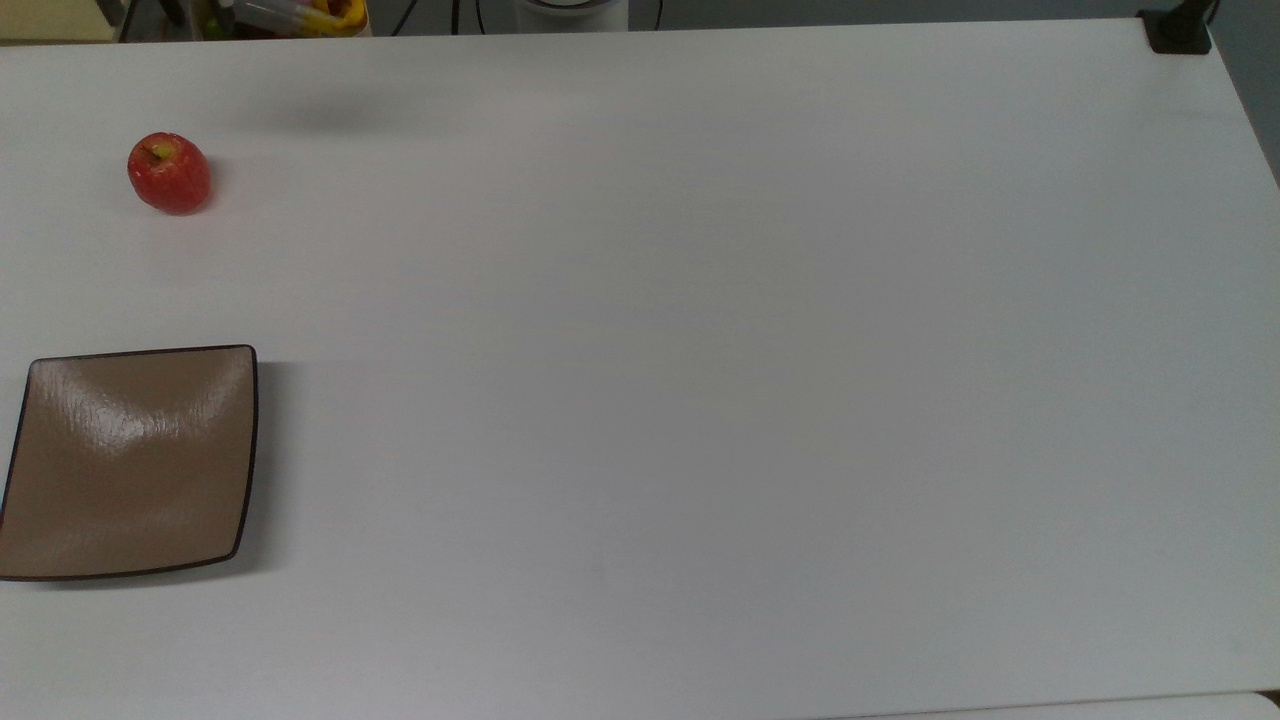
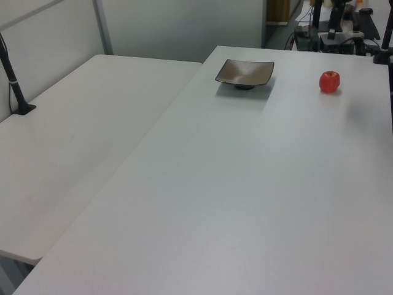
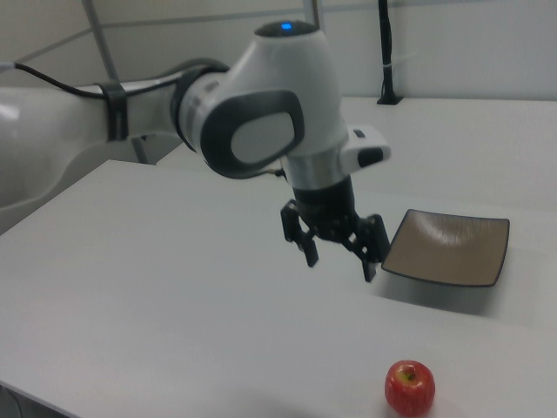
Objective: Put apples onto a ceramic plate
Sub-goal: 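Lower the gripper over the red apple and close on it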
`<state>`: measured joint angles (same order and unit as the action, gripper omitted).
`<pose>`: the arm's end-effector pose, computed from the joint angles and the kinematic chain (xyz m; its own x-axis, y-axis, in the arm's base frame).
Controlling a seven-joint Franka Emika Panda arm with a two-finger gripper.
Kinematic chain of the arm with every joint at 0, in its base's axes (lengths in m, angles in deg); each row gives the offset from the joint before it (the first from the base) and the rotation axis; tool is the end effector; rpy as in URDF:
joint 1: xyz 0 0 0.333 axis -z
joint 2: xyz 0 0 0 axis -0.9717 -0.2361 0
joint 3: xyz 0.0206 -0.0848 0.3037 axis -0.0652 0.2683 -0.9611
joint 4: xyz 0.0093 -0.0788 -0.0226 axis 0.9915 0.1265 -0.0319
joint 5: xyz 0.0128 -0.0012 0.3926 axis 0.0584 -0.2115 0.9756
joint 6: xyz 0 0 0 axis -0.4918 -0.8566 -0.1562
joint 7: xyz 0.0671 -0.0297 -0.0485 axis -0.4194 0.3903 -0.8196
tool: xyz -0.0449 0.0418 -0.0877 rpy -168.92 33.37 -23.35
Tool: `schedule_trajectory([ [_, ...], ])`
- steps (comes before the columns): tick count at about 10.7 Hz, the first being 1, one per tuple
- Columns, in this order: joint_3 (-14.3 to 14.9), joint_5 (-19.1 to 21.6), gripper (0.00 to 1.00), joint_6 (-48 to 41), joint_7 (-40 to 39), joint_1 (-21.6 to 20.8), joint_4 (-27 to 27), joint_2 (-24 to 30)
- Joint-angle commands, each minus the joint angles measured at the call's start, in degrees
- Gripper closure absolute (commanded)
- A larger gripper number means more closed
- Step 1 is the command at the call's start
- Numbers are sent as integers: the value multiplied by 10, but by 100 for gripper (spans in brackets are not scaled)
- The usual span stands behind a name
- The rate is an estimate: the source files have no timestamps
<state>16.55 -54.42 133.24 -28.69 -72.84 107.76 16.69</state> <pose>0.5066 -0.2567 0.5389 0.9967 0.0468 0.0657 0.0440 -0.9981 0.0438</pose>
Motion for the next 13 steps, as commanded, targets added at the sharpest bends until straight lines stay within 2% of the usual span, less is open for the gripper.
schedule_trajectory([
  [1,7,-10,0,64,-42,15,39,-28],
  [4,8,-10,0,103,-75,35,48,-70],
  [10,8,-25,0,193,-79,41,48,-154],
  [13,7,-55,0,260,-79,48,77,-167],
])
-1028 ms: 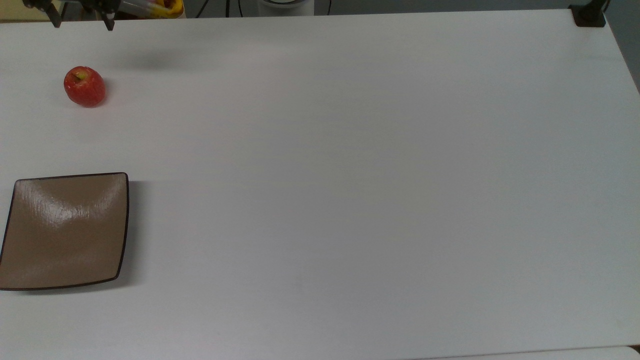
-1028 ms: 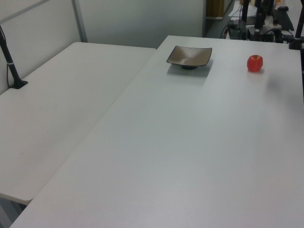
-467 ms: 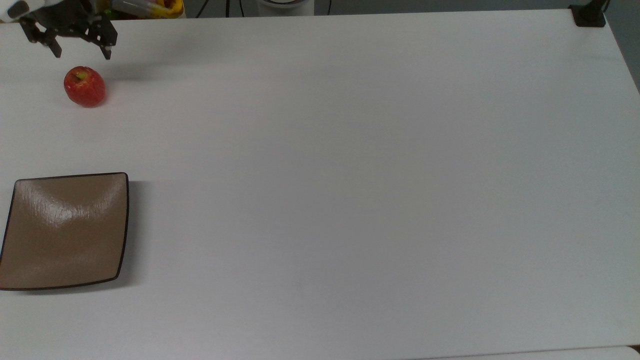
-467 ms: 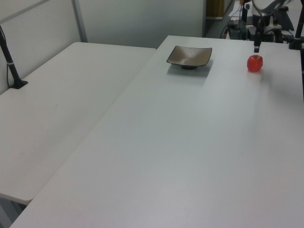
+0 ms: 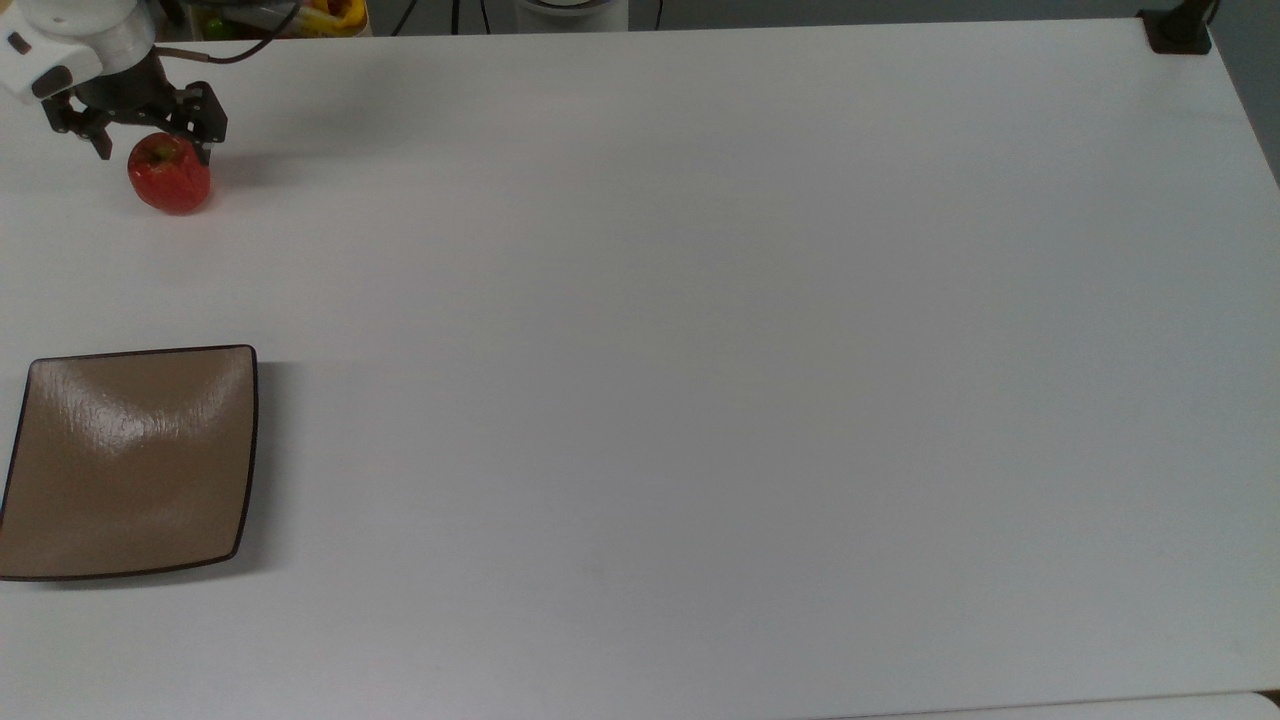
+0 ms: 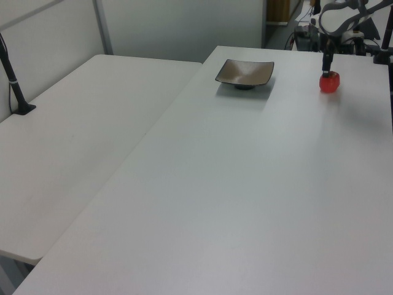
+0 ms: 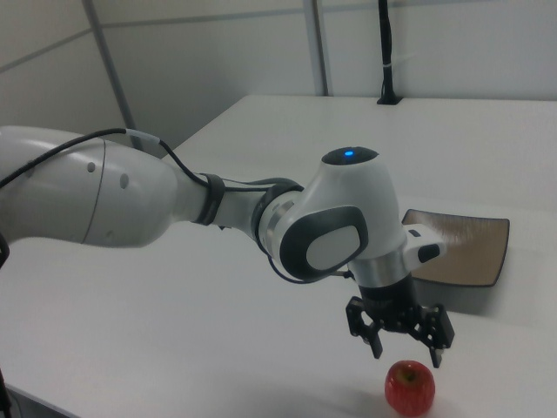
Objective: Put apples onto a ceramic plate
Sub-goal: 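Lower the gripper over the red apple and close on it, then lift the grasped apple up off the table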
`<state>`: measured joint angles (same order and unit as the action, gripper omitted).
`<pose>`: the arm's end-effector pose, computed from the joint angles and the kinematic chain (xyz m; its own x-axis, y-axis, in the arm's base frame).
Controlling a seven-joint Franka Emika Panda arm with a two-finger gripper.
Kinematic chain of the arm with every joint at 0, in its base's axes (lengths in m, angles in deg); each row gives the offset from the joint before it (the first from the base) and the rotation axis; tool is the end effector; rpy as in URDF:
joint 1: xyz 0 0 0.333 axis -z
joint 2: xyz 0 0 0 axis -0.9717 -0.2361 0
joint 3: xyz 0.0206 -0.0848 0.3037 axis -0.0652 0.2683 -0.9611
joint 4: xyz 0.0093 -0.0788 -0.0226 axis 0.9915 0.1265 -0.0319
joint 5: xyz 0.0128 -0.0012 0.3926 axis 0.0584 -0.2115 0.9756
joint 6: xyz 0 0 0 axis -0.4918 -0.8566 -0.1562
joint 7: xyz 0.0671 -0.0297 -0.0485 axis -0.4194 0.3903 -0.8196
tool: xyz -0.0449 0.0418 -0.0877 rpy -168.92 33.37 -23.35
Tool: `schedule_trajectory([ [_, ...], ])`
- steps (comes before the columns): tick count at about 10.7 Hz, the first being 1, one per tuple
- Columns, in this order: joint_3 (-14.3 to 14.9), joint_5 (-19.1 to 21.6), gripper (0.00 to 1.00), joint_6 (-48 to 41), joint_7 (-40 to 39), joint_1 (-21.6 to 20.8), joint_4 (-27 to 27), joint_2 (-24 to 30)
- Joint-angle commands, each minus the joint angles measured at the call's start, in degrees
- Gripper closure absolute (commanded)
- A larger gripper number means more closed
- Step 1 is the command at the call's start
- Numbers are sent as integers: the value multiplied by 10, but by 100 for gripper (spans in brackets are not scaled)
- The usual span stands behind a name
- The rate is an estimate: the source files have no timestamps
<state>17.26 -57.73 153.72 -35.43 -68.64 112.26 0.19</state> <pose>0.5365 -0.3163 0.3772 0.9909 0.1315 -0.0279 0.1344 -0.9732 0.1864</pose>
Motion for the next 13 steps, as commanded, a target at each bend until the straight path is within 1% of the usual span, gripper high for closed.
schedule_trajectory([
  [1,0,-38,0,73,-11,6,43,-5],
  [2,0,-47,0,76,-11,6,47,-9],
  [7,-3,-49,0,77,-11,5,55,-25],
  [9,-6,-61,0,76,-10,5,56,-29],
  [10,-7,-69,13,75,-10,4,57,-29],
  [11,-7,-70,70,73,-9,4,57,-29],
  [12,-7,-70,99,72,-5,3,56,-28],
  [13,-7,-70,100,70,-5,3,56,-27],
])
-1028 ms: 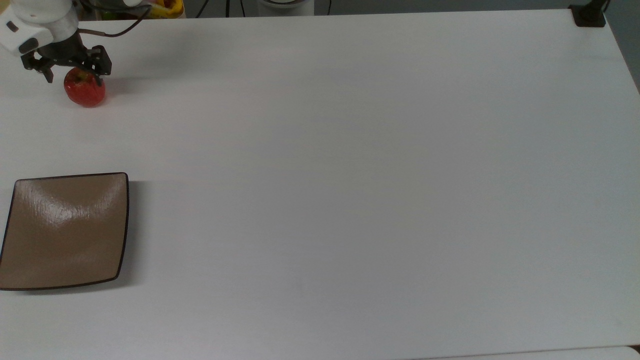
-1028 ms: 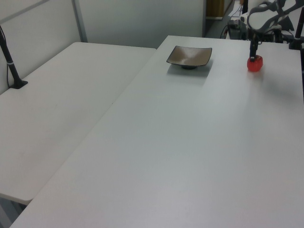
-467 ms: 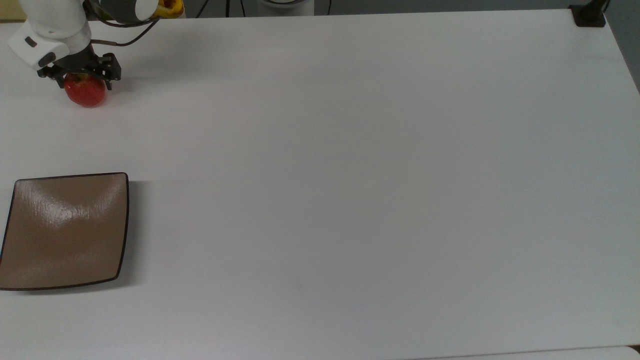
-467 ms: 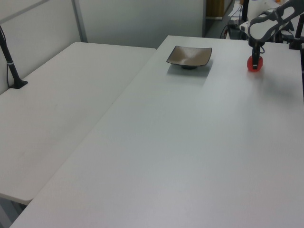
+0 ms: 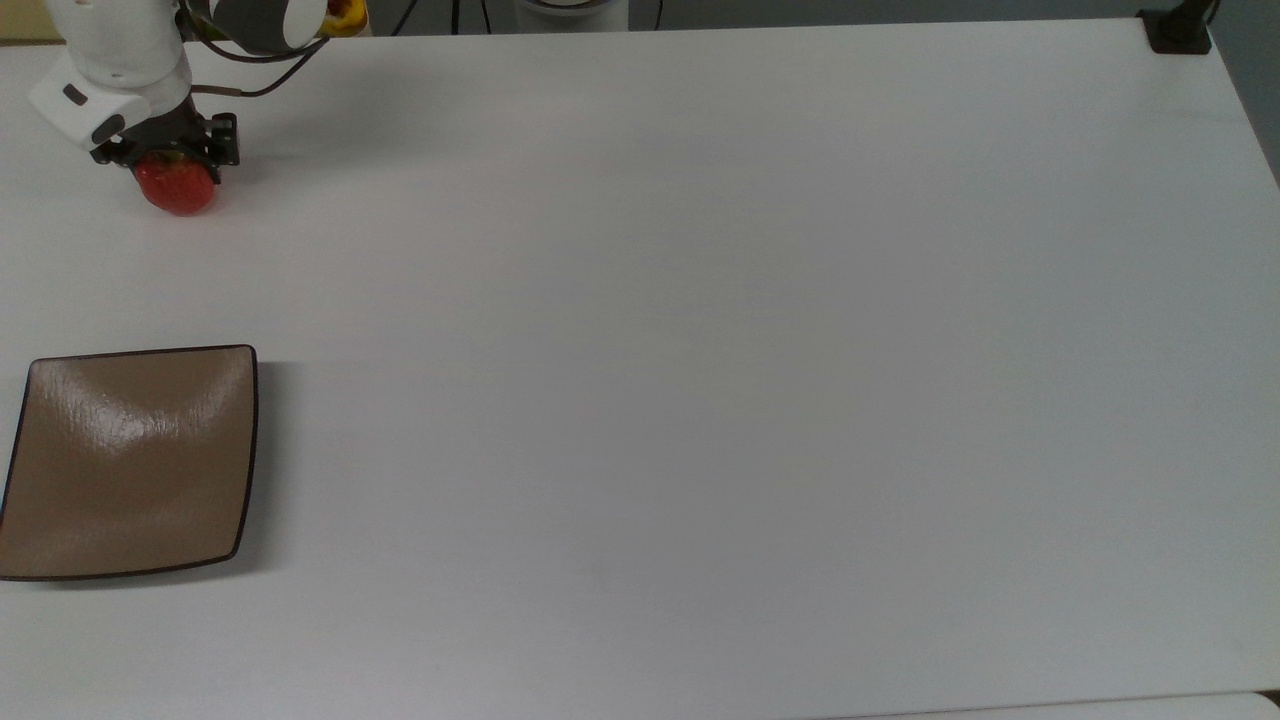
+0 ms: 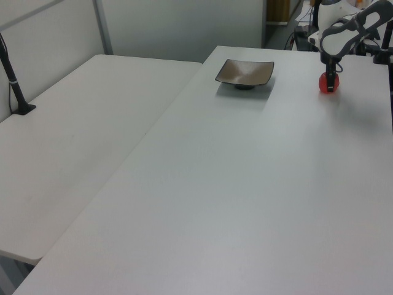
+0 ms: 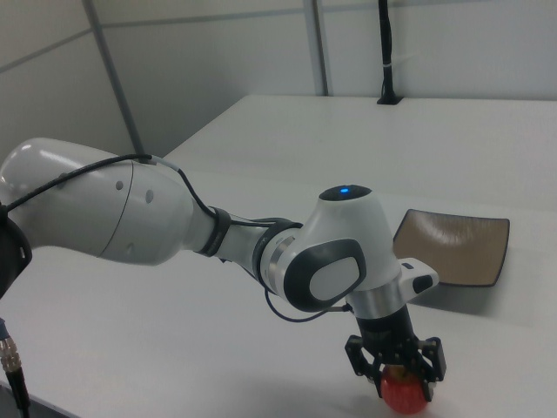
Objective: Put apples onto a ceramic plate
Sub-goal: 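Lift the grasped apple up off the table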
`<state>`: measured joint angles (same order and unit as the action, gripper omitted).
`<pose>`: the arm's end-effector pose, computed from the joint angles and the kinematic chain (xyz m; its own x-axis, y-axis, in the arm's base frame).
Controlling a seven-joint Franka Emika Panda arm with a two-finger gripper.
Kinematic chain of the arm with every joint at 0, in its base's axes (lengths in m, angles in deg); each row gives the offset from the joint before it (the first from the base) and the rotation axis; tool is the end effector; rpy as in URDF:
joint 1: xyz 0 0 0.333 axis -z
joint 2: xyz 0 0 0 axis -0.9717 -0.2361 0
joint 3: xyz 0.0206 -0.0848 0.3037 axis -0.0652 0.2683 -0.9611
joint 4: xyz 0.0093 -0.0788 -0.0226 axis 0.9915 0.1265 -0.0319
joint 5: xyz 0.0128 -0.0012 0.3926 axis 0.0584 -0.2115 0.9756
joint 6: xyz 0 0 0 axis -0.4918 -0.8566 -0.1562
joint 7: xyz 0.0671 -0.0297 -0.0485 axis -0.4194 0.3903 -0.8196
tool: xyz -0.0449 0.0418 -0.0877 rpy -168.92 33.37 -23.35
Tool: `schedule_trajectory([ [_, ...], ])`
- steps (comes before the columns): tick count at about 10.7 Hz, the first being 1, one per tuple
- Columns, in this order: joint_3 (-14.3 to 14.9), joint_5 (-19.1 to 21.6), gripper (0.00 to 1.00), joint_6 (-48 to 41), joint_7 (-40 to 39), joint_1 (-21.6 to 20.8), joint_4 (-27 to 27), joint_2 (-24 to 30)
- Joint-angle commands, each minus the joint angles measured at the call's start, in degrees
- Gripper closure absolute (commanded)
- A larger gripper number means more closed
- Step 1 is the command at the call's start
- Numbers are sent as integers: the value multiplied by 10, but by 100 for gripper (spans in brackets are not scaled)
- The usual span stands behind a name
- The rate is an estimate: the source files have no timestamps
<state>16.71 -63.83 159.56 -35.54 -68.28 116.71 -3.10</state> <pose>0.5275 -0.3128 0.3188 0.9710 0.2066 -0.1206 0.2300 -0.9452 0.2317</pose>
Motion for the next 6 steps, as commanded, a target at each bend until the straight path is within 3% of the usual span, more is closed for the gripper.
schedule_trajectory([
  [1,-1,-9,100,9,-2,-1,11,10],
  [6,-27,21,100,-109,-2,-5,-27,81],
])
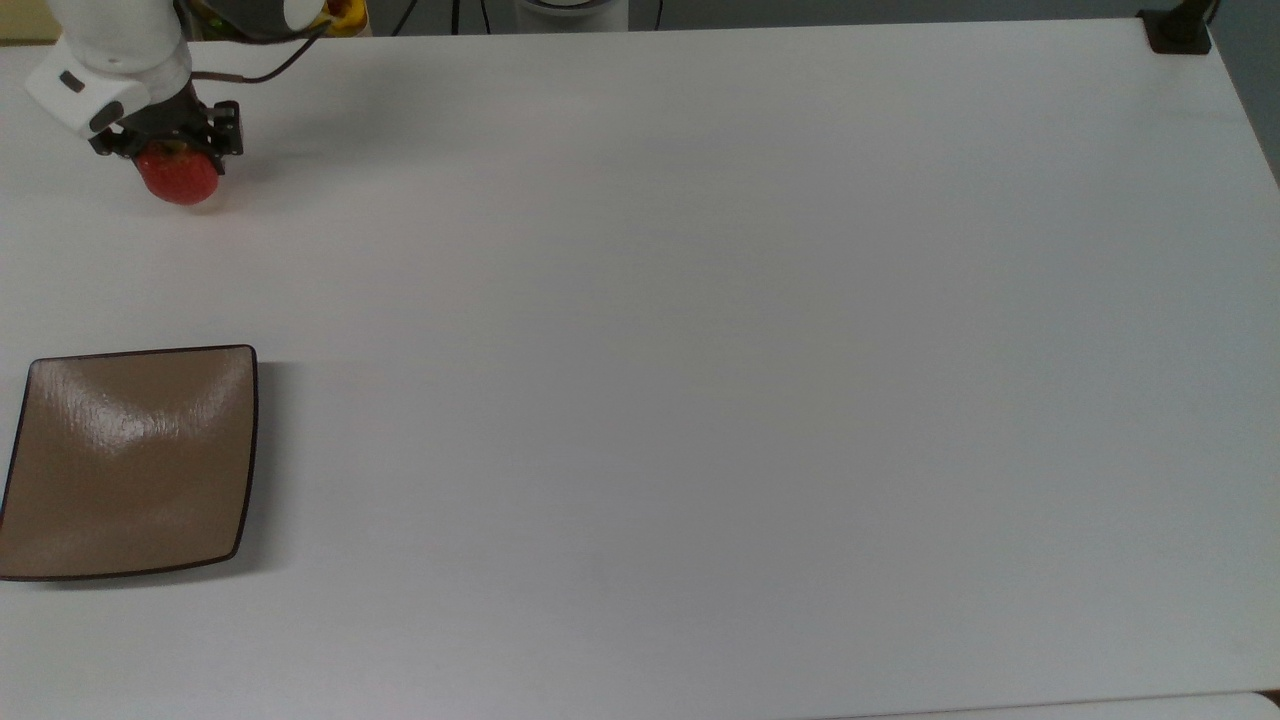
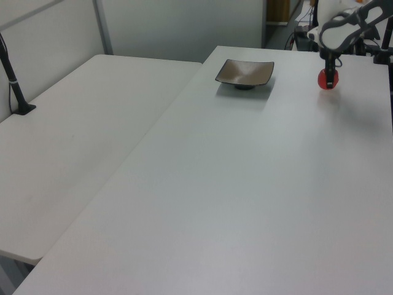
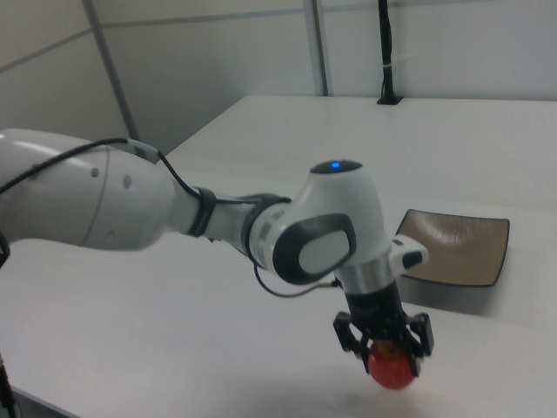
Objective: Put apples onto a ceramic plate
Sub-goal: 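Lift the grasped apple up off the table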
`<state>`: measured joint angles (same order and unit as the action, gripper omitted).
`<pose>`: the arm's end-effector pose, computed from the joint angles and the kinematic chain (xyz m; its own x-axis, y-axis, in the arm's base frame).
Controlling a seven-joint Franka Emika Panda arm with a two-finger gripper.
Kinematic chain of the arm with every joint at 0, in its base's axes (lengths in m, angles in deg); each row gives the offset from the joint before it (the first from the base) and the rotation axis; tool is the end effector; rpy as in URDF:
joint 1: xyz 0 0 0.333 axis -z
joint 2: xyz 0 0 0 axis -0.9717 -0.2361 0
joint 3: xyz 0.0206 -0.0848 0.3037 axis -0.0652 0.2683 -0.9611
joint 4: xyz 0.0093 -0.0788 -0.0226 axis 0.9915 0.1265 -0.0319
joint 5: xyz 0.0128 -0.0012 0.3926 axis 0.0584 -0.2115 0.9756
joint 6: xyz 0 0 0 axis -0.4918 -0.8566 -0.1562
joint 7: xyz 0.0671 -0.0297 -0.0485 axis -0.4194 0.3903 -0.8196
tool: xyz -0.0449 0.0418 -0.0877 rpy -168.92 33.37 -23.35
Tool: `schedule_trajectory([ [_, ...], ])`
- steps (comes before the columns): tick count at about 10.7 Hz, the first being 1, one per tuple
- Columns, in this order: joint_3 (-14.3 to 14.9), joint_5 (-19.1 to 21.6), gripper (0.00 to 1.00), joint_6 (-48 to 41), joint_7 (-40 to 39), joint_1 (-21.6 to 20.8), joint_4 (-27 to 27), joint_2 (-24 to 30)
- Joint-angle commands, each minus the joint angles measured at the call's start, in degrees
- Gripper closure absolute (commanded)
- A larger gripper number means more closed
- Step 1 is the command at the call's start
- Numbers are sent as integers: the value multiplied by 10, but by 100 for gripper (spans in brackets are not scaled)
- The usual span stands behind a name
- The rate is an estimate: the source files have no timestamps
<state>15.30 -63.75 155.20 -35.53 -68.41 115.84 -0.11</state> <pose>0.5315 -0.2990 0.3467 0.9692 0.2166 -0.1171 0.2374 -0.9484 0.2101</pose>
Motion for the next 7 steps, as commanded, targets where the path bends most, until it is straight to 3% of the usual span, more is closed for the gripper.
schedule_trajectory([
  [1,-17,46,100,-101,-3,-5,-49,55],
  [4,-35,137,98,-292,7,-3,-190,56],
  [5,-36,151,99,-342,15,-3,-235,56],
  [7,-67,152,98,-369,24,1,-263,61],
])
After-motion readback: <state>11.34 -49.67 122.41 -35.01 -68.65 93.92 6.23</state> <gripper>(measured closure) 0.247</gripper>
